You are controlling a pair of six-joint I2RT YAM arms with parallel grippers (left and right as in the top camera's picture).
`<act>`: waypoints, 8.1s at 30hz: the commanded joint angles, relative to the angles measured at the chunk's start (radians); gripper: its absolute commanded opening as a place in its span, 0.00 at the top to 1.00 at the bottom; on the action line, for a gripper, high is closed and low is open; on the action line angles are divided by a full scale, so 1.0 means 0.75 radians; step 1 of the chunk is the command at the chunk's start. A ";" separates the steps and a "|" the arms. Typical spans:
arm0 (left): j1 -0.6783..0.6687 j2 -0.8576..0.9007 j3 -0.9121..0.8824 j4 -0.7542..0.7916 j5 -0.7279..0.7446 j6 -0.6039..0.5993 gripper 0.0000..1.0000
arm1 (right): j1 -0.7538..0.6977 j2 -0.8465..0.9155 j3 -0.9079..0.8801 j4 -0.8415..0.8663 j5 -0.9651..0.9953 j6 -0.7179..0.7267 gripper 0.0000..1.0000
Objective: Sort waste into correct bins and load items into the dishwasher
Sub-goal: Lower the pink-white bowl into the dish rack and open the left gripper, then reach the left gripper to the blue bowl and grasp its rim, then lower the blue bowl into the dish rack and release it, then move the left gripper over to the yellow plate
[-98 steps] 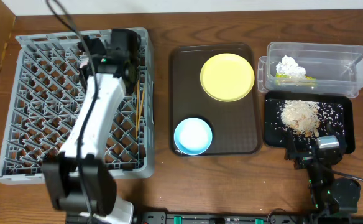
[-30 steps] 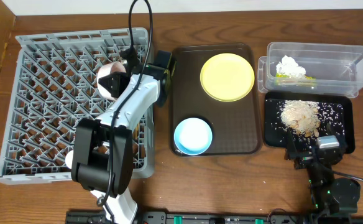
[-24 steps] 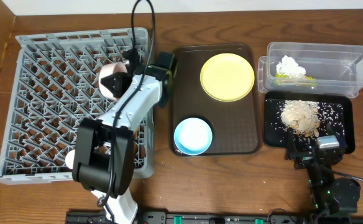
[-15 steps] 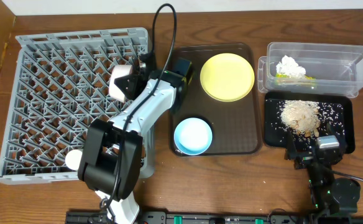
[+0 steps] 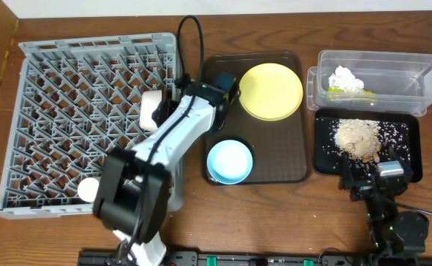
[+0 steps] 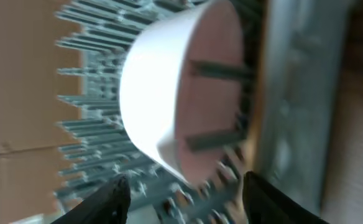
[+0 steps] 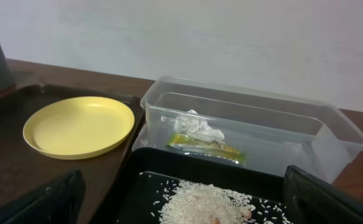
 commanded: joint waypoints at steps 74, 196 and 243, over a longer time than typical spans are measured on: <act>0.049 -0.672 -0.220 -0.079 0.293 -0.218 0.92 | -0.005 -0.008 -0.005 -0.001 -0.006 -0.014 0.01; 0.031 -0.344 -0.370 -0.512 0.300 -0.824 0.36 | -0.005 -0.008 -0.005 -0.001 -0.006 -0.014 0.01; 0.043 0.215 -0.021 1.108 1.448 -0.092 0.39 | -0.005 -0.008 -0.005 -0.001 -0.006 -0.014 0.01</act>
